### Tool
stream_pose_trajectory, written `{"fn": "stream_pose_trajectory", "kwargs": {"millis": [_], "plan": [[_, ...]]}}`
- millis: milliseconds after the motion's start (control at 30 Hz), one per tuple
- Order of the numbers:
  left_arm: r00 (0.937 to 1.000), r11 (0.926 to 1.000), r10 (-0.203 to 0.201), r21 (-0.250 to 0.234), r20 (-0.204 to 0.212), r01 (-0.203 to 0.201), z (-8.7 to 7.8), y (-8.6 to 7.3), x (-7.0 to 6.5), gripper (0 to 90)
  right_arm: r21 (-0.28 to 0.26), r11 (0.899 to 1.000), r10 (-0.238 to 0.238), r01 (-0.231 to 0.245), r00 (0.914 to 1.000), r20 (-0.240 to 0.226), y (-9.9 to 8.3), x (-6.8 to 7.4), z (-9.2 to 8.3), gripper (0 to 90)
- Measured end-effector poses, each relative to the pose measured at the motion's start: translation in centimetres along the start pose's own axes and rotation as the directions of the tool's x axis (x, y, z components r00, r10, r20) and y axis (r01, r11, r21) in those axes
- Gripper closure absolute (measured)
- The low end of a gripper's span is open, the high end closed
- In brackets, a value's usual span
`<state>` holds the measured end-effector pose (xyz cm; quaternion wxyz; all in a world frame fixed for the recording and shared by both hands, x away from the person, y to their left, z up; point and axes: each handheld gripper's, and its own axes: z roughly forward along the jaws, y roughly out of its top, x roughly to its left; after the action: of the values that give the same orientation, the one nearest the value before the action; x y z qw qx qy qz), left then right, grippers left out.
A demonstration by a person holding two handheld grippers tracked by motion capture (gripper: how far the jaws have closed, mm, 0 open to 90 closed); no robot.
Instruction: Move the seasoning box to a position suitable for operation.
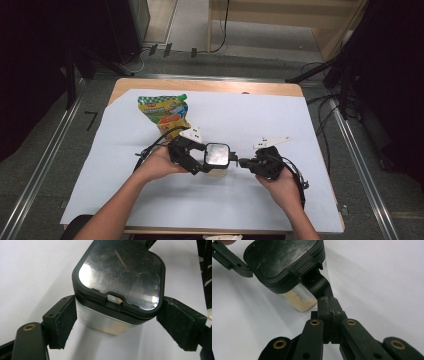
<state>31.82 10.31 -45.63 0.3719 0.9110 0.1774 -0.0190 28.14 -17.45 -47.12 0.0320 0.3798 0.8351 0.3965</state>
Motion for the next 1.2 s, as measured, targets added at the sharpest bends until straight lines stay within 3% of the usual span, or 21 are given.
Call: {"fn": "stream_pose_trajectory", "kwargs": {"millis": [433,1200], "plan": [[1.0000,1.0000,-0.006,-0.008,-0.003,0.006,0.12,0.19,0.01,16.0,0.003,1.000,0.008,-0.008,1.0000,-0.002,0.00,0.05,-0.01,90.0],[0.9987,0.9993,0.038,-0.006,-0.034,-0.038,0.11,0.76,-0.48,15.7,0.003,1.000,0.014,-0.014,0.9999,0.003,0.01,0.06,0.01,90.0]]}}
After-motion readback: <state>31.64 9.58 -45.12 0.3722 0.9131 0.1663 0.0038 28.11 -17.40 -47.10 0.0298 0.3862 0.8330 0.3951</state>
